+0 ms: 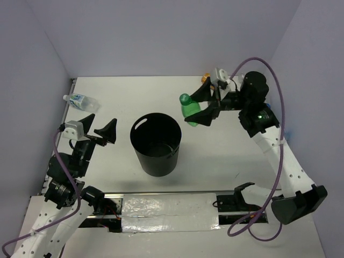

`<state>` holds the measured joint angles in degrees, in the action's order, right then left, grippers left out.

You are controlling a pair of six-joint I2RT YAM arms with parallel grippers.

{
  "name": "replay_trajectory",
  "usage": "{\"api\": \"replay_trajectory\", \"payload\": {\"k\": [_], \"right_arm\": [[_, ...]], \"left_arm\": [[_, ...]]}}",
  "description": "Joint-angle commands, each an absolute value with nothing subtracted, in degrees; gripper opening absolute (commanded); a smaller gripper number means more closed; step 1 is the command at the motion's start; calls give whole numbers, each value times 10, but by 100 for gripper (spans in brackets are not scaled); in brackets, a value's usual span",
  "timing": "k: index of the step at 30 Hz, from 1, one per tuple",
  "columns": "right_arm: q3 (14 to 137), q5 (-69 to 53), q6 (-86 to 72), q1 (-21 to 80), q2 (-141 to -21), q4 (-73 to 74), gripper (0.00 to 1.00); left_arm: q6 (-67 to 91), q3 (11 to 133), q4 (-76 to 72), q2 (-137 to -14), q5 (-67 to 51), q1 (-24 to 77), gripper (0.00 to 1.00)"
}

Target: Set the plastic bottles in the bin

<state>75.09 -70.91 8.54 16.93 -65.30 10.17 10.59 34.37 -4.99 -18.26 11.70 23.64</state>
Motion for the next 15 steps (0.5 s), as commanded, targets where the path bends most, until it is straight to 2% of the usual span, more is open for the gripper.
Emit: {"api": "replay_trajectory", "payload": {"k": [1, 5, 8, 10, 11, 13, 14, 15], "right_arm": [[769, -696, -134, 239, -683, -94, 32], [779, -645, -122, 316, -734, -79, 35], [749, -584, -104, 331, -760, -87, 43], [723, -558, -89, 340, -774, -91, 53], [716, -548, -68, 349, -786, -78, 67], [722, -529, -42, 354, -798, -51, 85], [731, -520, -23, 356, -806, -34, 99], [751, -513, -20, 356, -809, -5, 100]], "left_arm": [[99, 357, -62, -195, 115, 231, 99], [103, 359, -59, -206, 115, 229, 99], [111, 366, -49, -221, 118, 226, 99], [121, 374, -40, -235, 119, 224, 99], [124, 377, -38, -239, 117, 222, 99], [135, 381, -33, -255, 116, 219, 99], [140, 385, -31, -259, 115, 215, 99], [144, 387, -29, -265, 115, 213, 99]]}}
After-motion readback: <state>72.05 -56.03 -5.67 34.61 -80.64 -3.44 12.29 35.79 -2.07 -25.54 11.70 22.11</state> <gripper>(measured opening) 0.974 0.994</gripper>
